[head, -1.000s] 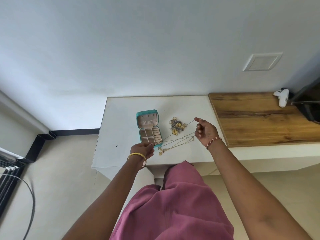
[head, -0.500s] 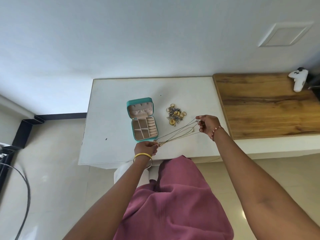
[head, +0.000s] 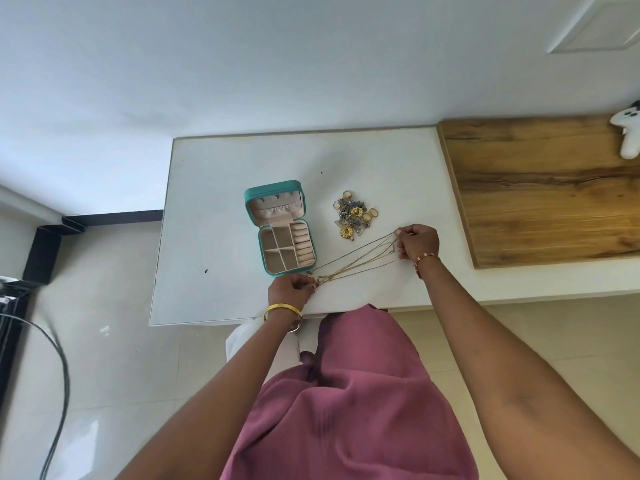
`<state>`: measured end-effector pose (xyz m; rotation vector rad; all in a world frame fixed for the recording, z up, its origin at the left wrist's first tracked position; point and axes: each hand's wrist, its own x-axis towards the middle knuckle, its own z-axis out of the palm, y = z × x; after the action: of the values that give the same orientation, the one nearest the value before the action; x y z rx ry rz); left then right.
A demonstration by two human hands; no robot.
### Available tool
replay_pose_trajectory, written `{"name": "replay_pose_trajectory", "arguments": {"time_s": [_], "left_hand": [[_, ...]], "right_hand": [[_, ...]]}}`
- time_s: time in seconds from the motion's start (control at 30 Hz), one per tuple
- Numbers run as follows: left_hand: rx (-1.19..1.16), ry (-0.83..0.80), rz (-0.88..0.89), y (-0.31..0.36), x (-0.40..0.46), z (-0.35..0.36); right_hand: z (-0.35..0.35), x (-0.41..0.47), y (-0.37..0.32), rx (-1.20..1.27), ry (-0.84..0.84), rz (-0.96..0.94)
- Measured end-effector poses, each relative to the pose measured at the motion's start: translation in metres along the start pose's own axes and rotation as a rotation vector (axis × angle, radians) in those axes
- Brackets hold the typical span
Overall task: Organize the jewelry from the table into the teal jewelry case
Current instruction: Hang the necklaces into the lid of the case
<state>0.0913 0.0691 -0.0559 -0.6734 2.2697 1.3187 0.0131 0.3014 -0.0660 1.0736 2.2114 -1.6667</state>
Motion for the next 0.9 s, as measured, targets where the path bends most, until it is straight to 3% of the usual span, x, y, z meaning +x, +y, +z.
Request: {"name": "replay_pose_trajectory", "arguments": {"time_s": [0.2, 0.5, 0.67, 0.8, 0.9], "left_hand": [[-0.035, 0.026, -0.006, -0.005, -0.001, -0.004], [-0.327, 0.247, -0.180, -0.016, 0.000, -0.027], [-0.491, 0.367, -0.212, -0.018, 0.006, -0.038], [-0.492, 0.381, -0.131, -0.010, 0.012, -0.045], [-0.423, 0.349, -0.105, -0.009, 0.022, -0.048]], "right_hand": [[-0.002, -0.002, 0.000, -0.131, 0.075, -0.099], [0.020, -0.035, 0.000, -0.474, 0.145, -0.387], [0.057, -0.070, -0.003, -0.505, -0.024, -0.573], [0.093, -0.095, -0.006, -0.459, -0.222, -0.519], [0.115, -0.101, -0.005, -0.506, -0.261, -0.511]]}}
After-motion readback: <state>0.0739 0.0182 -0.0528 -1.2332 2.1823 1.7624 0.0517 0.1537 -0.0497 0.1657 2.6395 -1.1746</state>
